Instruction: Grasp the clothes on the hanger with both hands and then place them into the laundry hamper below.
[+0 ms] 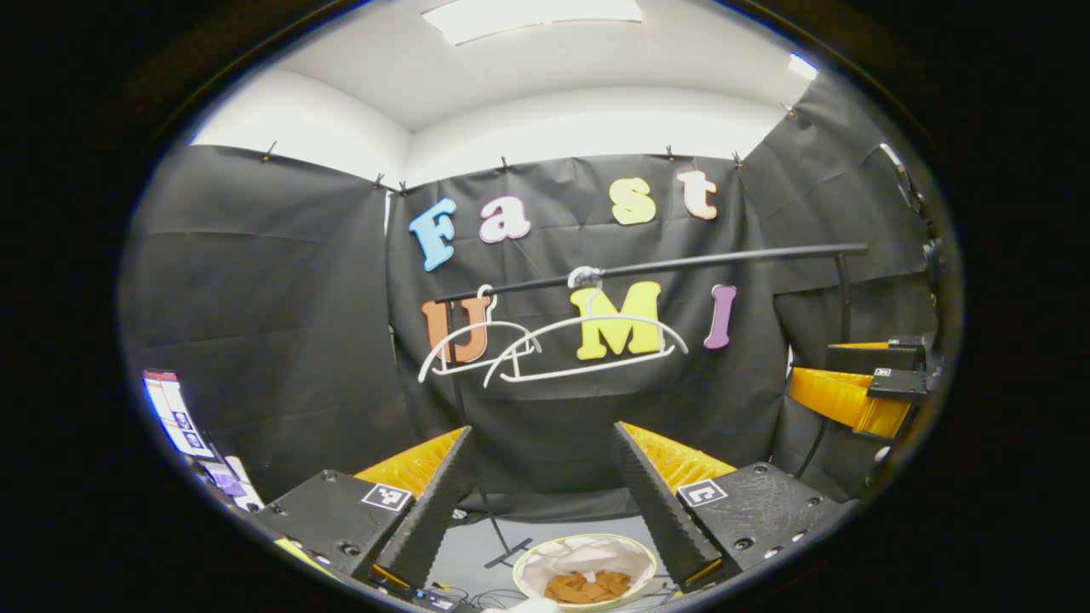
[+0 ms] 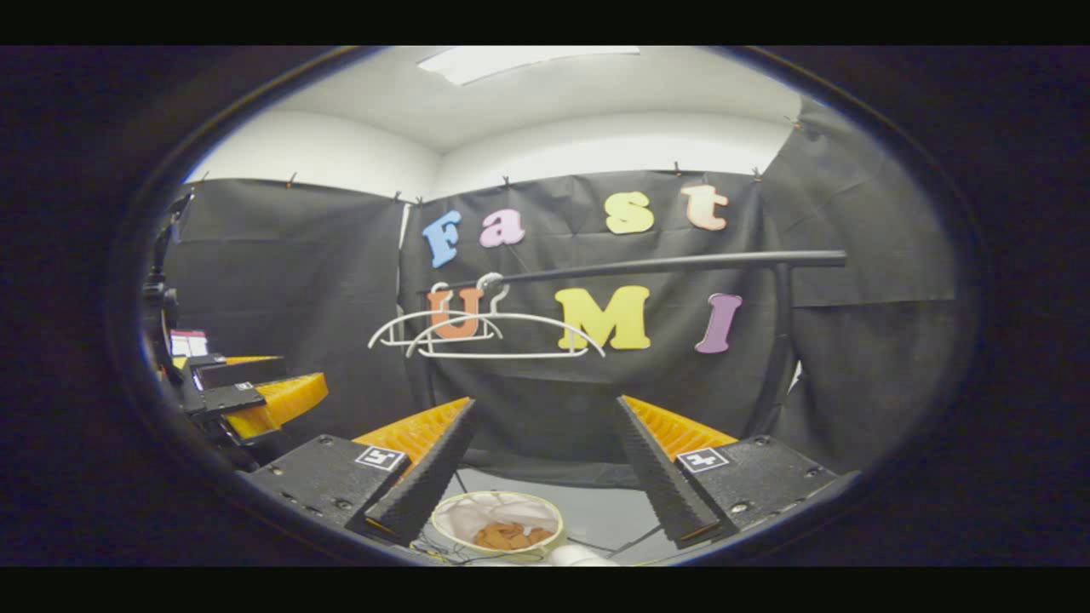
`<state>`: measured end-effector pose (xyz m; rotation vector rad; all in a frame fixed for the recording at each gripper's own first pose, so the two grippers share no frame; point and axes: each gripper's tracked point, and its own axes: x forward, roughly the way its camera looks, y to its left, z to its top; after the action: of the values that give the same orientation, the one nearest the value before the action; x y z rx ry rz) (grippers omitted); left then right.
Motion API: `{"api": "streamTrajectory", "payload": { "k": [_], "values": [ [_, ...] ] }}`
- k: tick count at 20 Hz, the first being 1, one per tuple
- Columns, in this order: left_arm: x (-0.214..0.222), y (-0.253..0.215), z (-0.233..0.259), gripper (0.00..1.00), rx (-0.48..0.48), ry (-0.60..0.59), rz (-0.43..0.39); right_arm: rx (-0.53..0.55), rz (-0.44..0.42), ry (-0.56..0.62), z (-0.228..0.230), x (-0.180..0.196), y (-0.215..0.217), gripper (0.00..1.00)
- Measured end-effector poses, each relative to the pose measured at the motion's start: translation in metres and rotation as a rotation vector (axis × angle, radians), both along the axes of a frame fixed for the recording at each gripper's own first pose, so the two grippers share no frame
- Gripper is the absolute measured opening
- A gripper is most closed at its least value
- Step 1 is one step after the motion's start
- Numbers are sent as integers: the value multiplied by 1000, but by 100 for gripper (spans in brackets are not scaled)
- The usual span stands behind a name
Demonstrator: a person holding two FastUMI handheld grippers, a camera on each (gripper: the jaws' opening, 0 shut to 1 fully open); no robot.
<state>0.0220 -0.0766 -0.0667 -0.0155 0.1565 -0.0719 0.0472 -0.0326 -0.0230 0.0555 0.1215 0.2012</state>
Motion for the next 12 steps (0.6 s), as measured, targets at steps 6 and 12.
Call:
{"api": "streamTrajectory", "payload": {
  "k": [6,12],
  "values": [
    [-68,-3,30,99,29,-21,86,34,-9,-63,18,-58,-54,100],
    [-111,6,21,99,27,-1,142,60,-12,-62,10,-90,-68,100]
  ]
}}
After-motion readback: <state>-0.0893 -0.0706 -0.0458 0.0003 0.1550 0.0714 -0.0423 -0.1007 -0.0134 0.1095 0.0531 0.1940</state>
